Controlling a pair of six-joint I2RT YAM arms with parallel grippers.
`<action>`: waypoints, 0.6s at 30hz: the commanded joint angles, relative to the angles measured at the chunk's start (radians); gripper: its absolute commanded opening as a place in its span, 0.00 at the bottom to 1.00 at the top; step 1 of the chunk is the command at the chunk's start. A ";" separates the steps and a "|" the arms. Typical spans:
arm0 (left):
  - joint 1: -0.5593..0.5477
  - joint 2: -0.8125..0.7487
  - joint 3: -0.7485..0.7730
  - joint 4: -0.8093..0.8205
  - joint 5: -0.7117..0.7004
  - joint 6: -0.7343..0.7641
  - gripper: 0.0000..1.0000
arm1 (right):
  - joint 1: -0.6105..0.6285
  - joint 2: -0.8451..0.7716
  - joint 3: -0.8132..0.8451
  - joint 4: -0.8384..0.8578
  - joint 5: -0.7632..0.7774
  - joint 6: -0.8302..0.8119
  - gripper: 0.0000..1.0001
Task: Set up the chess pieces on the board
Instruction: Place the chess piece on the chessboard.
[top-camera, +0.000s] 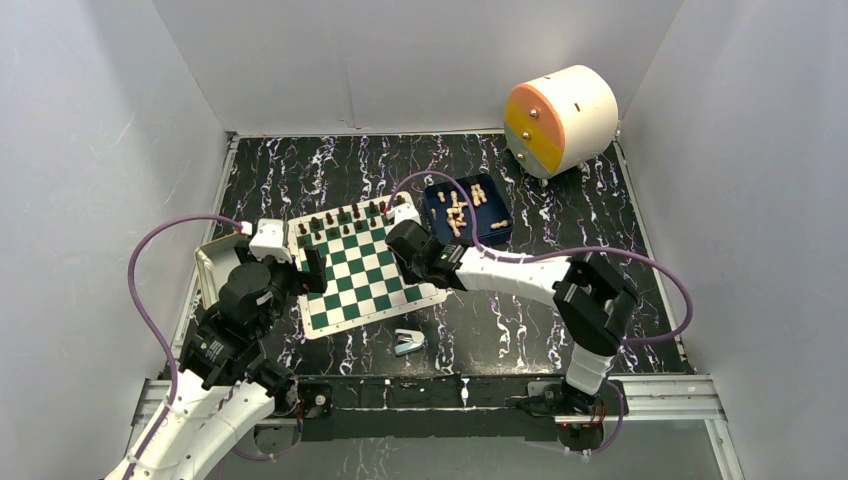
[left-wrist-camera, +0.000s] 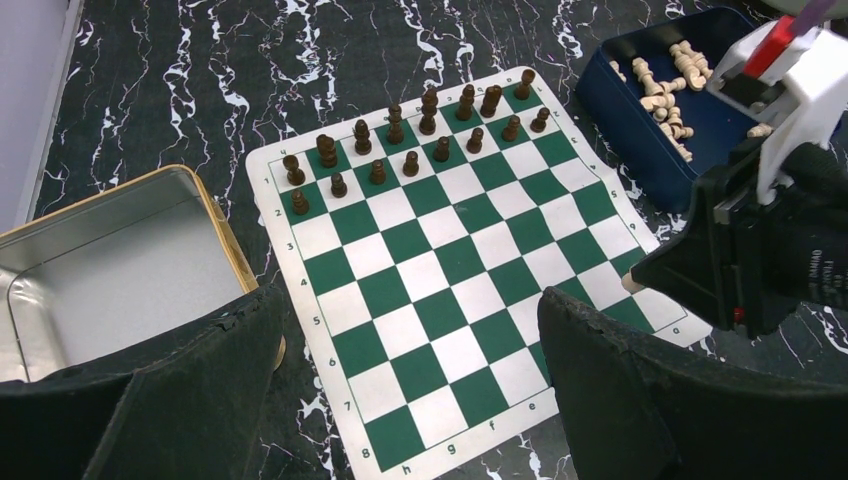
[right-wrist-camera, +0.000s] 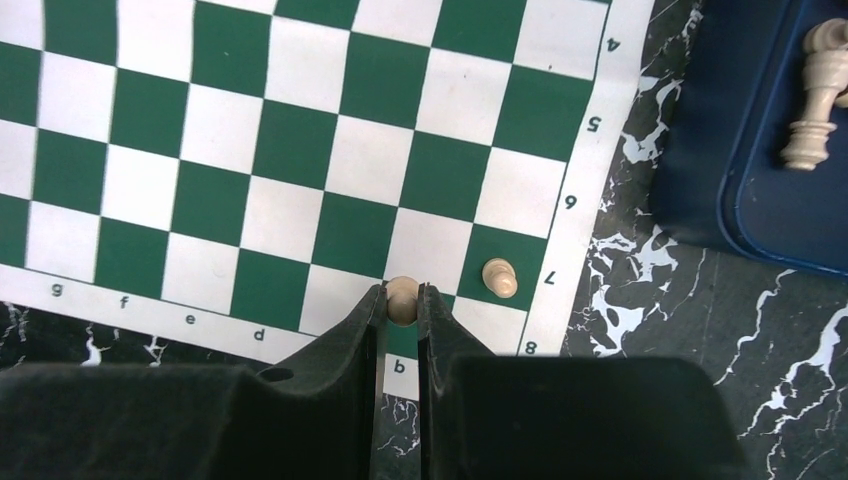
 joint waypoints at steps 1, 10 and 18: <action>-0.004 -0.007 -0.006 0.020 -0.005 0.007 0.95 | 0.003 0.035 -0.019 0.084 0.046 0.040 0.22; -0.005 -0.013 -0.007 0.022 -0.006 0.009 0.95 | 0.003 0.100 -0.003 0.088 0.064 0.053 0.22; -0.005 -0.007 -0.006 0.022 0.001 0.009 0.95 | 0.003 0.115 -0.004 0.102 0.078 0.050 0.22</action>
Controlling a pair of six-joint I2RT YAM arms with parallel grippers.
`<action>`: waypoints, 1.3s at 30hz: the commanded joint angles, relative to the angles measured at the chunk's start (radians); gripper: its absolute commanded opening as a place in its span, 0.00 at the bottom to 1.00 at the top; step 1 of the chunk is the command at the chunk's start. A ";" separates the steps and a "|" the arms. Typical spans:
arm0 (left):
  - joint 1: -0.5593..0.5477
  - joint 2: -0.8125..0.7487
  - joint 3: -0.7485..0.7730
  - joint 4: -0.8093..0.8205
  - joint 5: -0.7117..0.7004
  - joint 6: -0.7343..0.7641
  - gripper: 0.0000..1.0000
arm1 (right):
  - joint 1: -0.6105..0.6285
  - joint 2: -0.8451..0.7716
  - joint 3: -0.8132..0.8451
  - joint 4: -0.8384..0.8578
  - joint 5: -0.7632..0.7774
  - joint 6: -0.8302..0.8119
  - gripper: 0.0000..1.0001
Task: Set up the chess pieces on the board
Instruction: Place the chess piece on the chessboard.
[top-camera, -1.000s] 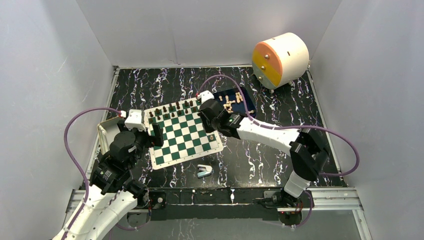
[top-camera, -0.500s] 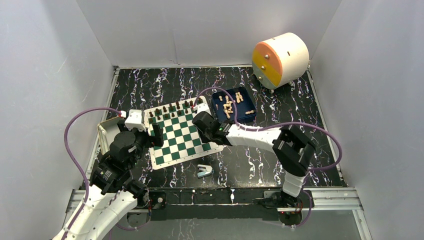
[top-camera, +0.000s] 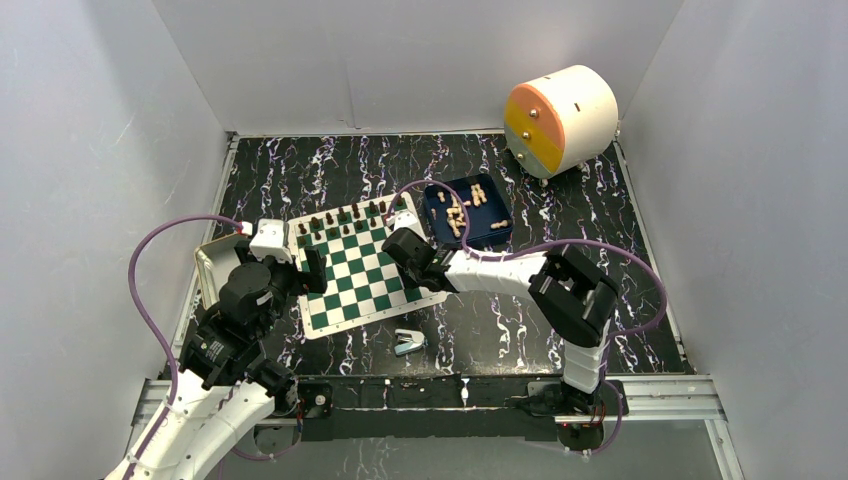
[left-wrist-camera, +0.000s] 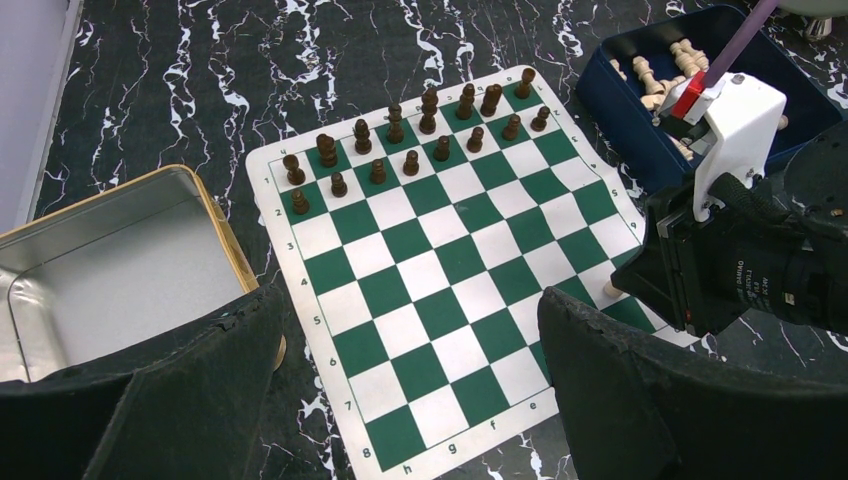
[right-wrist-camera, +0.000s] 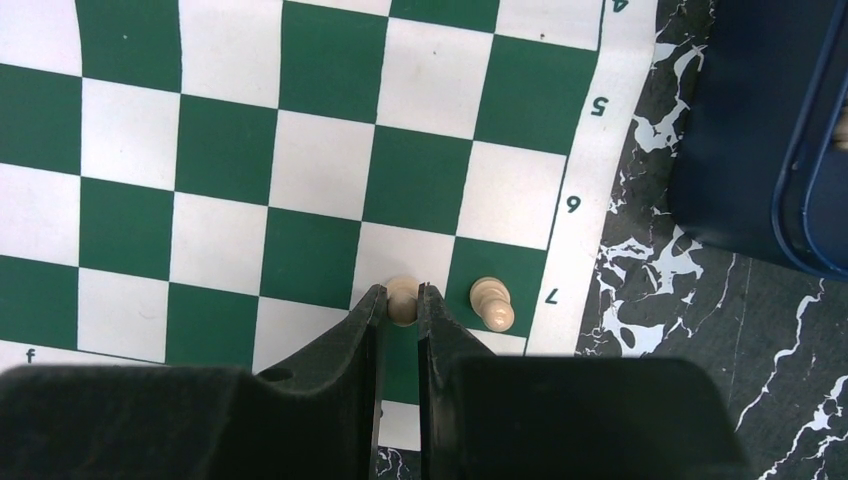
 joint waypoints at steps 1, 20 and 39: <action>-0.006 -0.005 -0.003 0.021 -0.001 0.007 0.95 | 0.000 0.006 0.014 0.052 0.031 0.017 0.22; -0.005 -0.004 -0.006 0.022 0.003 0.005 0.95 | 0.000 0.014 0.005 0.067 0.032 0.009 0.33; -0.004 -0.005 -0.005 0.023 0.010 0.008 0.95 | -0.058 -0.139 0.081 0.012 -0.012 -0.094 0.43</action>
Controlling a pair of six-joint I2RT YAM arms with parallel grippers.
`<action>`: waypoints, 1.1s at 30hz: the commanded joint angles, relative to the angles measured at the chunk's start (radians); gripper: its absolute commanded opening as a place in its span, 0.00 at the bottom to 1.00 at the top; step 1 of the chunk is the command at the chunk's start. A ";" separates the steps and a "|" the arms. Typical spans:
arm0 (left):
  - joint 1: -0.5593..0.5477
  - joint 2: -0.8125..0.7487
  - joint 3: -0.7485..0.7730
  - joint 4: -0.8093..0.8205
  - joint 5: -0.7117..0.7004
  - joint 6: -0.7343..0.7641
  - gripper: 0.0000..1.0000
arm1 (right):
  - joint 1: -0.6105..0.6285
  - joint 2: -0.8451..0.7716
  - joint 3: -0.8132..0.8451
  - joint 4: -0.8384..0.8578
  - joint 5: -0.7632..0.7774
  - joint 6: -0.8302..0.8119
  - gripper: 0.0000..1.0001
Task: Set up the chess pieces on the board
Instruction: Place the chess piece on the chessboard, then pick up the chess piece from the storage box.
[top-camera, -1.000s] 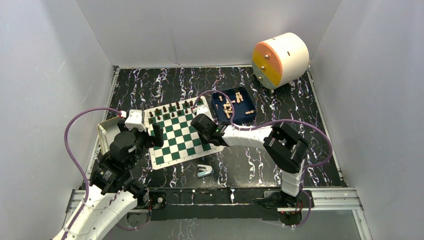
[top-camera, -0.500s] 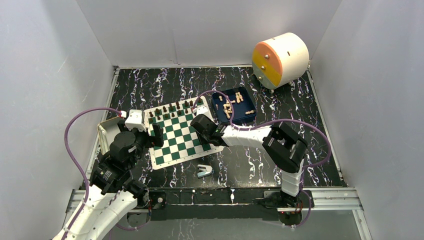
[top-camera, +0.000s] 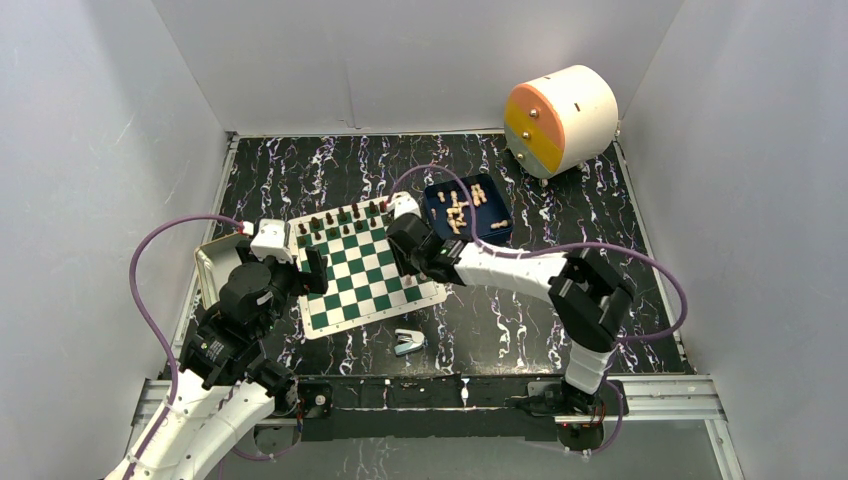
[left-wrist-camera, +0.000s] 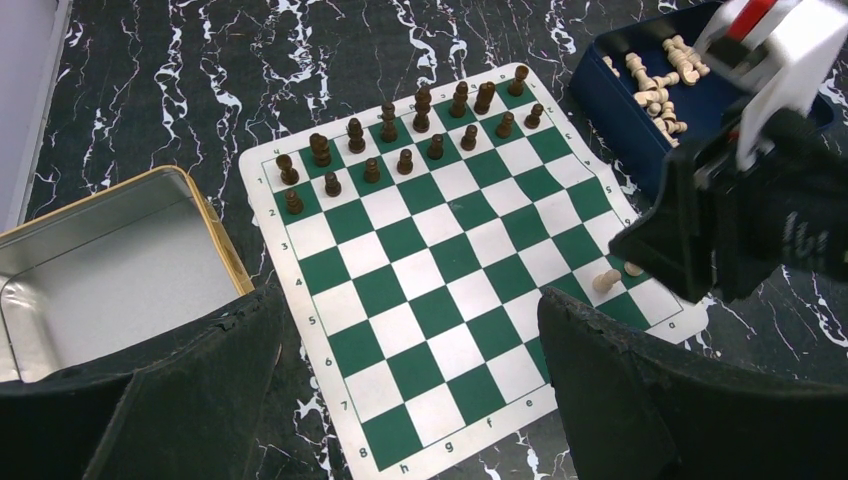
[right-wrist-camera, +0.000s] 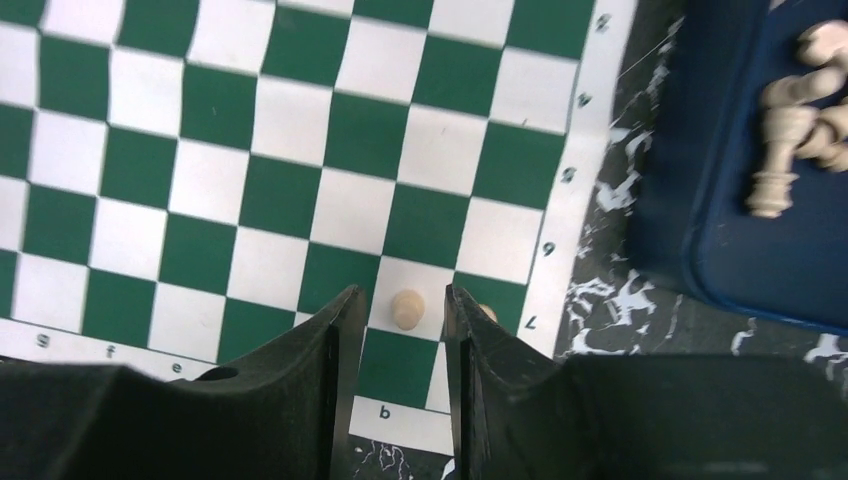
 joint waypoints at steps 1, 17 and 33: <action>-0.006 -0.005 -0.005 0.023 -0.003 0.007 0.95 | -0.057 -0.096 0.061 -0.008 0.011 -0.050 0.42; -0.006 0.013 -0.006 0.026 0.008 0.009 0.95 | -0.384 0.001 0.129 0.039 -0.050 -0.170 0.37; -0.005 0.001 -0.008 0.028 0.000 0.009 0.95 | -0.412 0.237 0.312 0.004 -0.094 -0.182 0.39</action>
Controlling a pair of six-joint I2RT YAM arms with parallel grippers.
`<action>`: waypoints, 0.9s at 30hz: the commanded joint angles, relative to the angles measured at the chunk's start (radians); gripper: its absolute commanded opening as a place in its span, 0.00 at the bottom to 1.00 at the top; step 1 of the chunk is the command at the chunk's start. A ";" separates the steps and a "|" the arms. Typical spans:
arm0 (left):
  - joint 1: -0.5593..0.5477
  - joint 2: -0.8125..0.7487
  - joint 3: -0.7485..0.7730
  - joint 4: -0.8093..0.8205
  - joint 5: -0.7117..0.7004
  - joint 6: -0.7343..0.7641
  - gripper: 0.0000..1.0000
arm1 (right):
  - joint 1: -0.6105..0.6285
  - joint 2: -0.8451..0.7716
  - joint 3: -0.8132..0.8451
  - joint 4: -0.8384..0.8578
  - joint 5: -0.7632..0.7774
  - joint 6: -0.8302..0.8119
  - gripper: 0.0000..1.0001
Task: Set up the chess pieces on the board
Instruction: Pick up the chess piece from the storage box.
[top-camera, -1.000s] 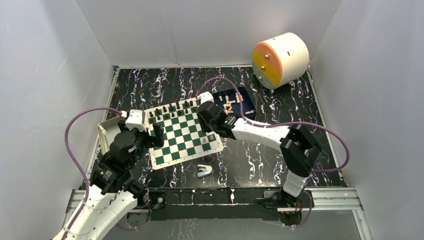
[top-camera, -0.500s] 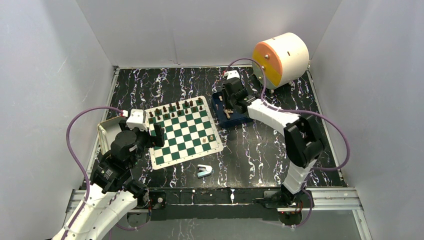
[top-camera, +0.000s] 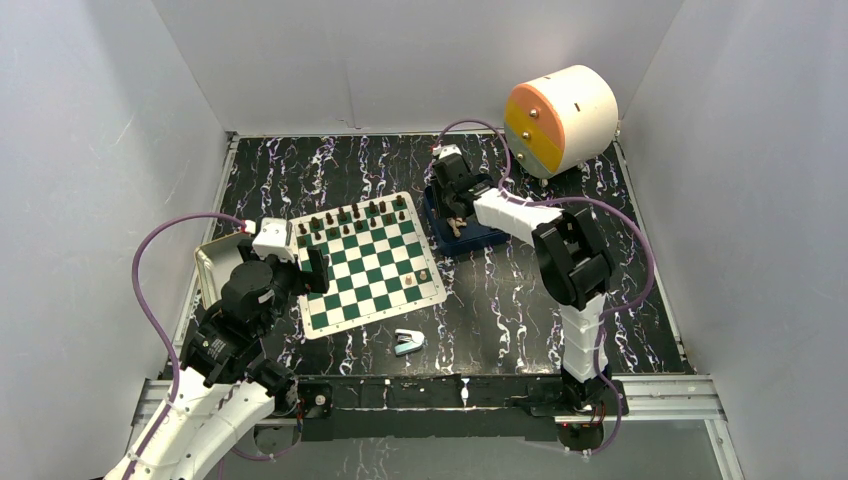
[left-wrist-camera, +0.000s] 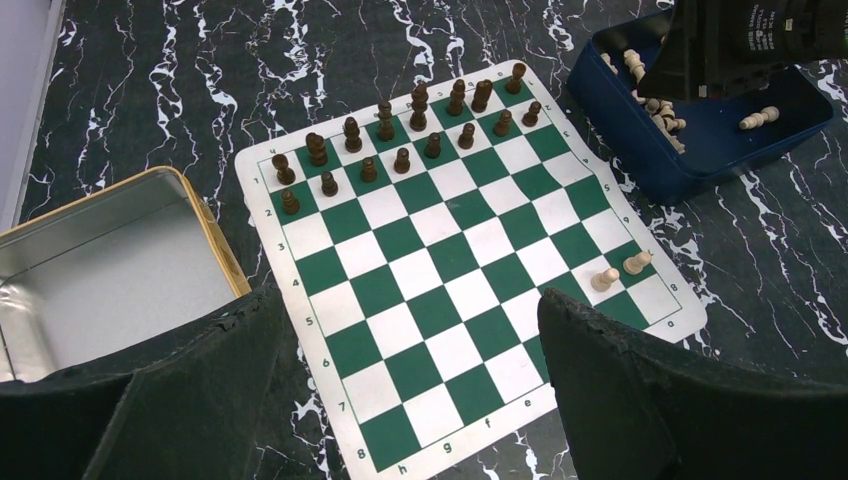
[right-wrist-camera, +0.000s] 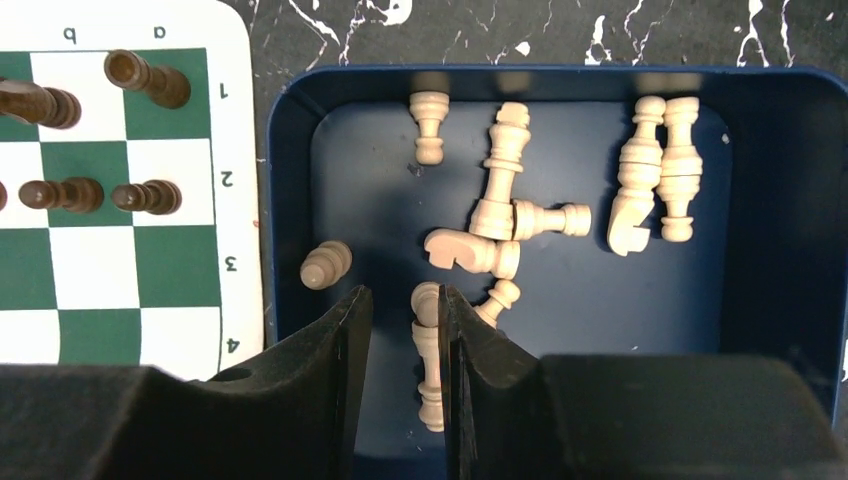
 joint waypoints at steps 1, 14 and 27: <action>-0.006 -0.014 -0.008 0.022 -0.008 0.009 0.95 | -0.004 0.016 0.062 0.000 0.006 -0.014 0.39; -0.006 -0.017 -0.007 0.022 -0.011 0.007 0.95 | -0.003 0.062 0.074 -0.028 0.049 -0.039 0.39; -0.005 -0.015 -0.010 0.021 -0.016 0.008 0.95 | -0.004 0.059 0.089 -0.033 0.074 -0.055 0.26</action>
